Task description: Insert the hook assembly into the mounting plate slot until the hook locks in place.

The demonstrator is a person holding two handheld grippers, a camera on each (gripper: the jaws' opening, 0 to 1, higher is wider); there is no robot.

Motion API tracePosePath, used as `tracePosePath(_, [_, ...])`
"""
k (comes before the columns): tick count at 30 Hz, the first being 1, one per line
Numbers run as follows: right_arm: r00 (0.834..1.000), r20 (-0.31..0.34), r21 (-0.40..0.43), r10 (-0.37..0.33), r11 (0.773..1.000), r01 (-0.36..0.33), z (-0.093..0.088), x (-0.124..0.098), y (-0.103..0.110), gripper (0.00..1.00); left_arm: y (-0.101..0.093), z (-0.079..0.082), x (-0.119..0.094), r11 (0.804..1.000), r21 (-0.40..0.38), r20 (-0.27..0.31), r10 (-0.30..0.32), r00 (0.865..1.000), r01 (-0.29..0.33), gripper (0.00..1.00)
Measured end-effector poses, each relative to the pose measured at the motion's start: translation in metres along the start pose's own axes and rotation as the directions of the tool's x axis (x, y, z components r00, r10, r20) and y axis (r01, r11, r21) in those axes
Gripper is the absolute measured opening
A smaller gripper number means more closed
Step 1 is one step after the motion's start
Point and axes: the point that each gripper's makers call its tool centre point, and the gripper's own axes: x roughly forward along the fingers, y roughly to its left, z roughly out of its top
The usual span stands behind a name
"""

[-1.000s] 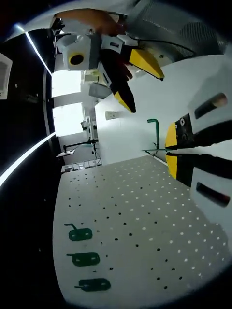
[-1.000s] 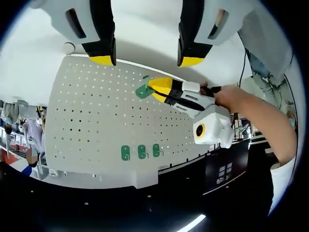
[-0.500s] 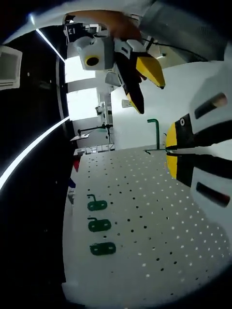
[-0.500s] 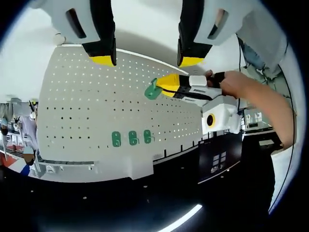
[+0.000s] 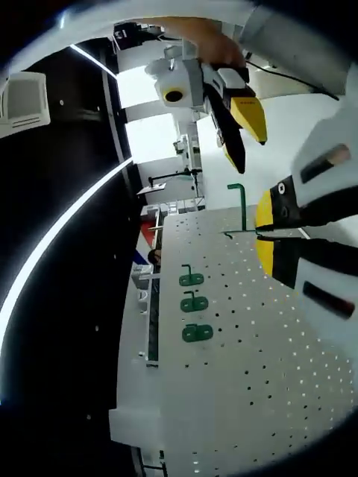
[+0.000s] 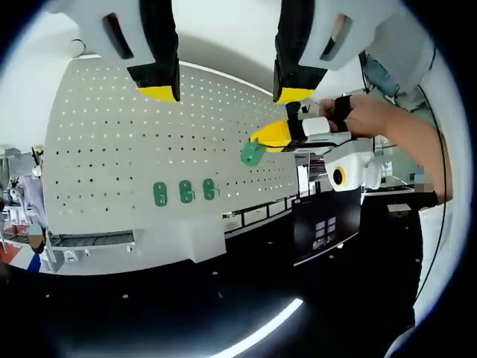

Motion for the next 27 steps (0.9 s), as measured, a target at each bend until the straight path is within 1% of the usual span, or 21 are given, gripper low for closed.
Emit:
tracePosePath(3, [1.0, -0.002, -0.009, 0.005, 1.0, -0.005, 0.0, 0.001, 0.002, 0.48, 0.002, -0.002, -0.003, 1.0, -0.005, 0.0, 0.016, 1.0, -0.016, 0.03])
tracePosePath(6, [1.0, 0.004, -0.008, 0.02, 1.0, -0.02, 0.002, 0.003, 0.006, 0.48, 0.001, -0.004, -0.003, 1.0, -0.005, -0.007, 0.013, 1.0, -0.013, 0.03])
tracePosePath(8, [0.999, 0.018, 0.034, 0.033, 0.999, -0.034, 0.003, 0.003, 0.009, 0.47, 0.002, -0.005, -0.003, 1.0, -0.002, -0.009, 0.014, 1.0, -0.014, 0.03])
tracePosePath(9, [0.997, 0.035, 0.074, 0.063, 0.995, -0.066, 0.005, 0.003, 0.014, 0.45, 0.002, -0.005, -0.002, 1.0, -0.005, -0.008, 0.013, 1.0, -0.013, 0.03])
tracePosePath(10, [0.997, 0.043, 0.096, 0.069, 0.993, -0.073, 0.006, 0.002, 0.016, 0.42, 0.002, -0.005, -0.002, 1.0, -0.004, -0.008, 0.014, 1.0, -0.014, 0.03])
tracePosePath(11, [0.995, 0.065, 0.137, 0.076, 0.987, -0.084, 0.008, 0.001, 0.017, 0.38, 0.002, -0.005, -0.001, 1.0, -0.003, -0.007, 0.013, 1.0, -0.013, 0.03])
tracePosePath(12, [0.994, 0.082, 0.176, 0.076, 0.98, -0.089, 0.01, 0.001, 0.018, 0.37, 0.002, -0.006, -0.001, 1.0, -0.003, -0.007, 0.012, 1.0, -0.012, 0.03])
tracePosePath(13, [0.993, 0.093, 0.198, 0.074, 0.976, -0.092, 0.011, 0.001, 0.017, 0.36, 0.001, -0.006, 0.0, 1.0, -0.003, -0.009, 0.01, 1.0, -0.01, 0.03])
tracePosePath(15, [0.99, 0.114, 0.213, 0.077, 0.972, -0.1, 0.013, 0.0, 0.017, 0.34, 0.0, -0.006, 0.0, 1.0, -0.001, -0.01, 0.007, 1.0, -0.007, 0.03])
tracePosePath(19, [0.988, 0.136, 0.25, 0.077, 0.962, -0.11, 0.018, 0.004, 0.019, 0.3, -0.002, -0.006, 0.002, 1.0, 0.002, -0.009, 0.006, 1.0, -0.006, 0.03])
tracePosePath(23, [0.985, 0.149, 0.272, 0.083, 0.955, -0.122, 0.021, 0.011, 0.021, 0.27, -0.007, -0.002, 0.004, 1.0, 0.005, -0.003, 0.002, 1.0, -0.002, 0.03])
tracePosePath(27, [0.982, 0.175, 0.309, 0.073, 0.943, -0.125, 0.027, 0.018, 0.021, 0.24, -0.012, 0.002, 0.005, 1.0, 0.007, 0.006, 0.0, 1.0, 0.0, 0.03])
